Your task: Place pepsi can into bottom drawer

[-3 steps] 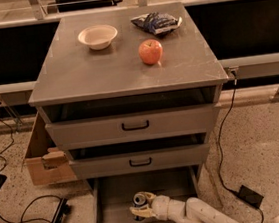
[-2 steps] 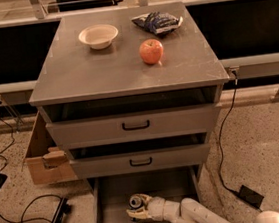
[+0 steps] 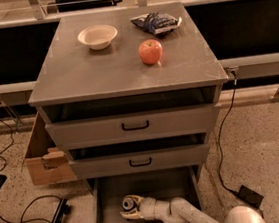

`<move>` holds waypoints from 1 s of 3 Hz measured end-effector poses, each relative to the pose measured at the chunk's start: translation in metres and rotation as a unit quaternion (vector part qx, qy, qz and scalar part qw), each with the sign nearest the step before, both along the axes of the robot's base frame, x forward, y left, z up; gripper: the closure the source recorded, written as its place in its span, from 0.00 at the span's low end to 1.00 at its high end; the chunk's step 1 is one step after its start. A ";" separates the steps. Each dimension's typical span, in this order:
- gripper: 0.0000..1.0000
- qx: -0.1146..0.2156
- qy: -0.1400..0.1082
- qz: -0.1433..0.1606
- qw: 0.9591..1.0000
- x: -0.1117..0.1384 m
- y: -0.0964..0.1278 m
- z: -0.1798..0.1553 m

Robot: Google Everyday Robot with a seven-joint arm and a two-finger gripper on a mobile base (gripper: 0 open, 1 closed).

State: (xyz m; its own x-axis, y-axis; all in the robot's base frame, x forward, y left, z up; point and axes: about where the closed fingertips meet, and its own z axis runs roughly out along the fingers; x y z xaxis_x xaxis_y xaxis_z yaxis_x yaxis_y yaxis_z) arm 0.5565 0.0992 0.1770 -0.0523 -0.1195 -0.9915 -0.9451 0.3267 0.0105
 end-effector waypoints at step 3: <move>0.36 0.001 0.000 0.001 1.000 0.001 0.004 0.000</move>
Offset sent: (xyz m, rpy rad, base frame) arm 0.0031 -0.0006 -0.0004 -0.0030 -0.0015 -0.0034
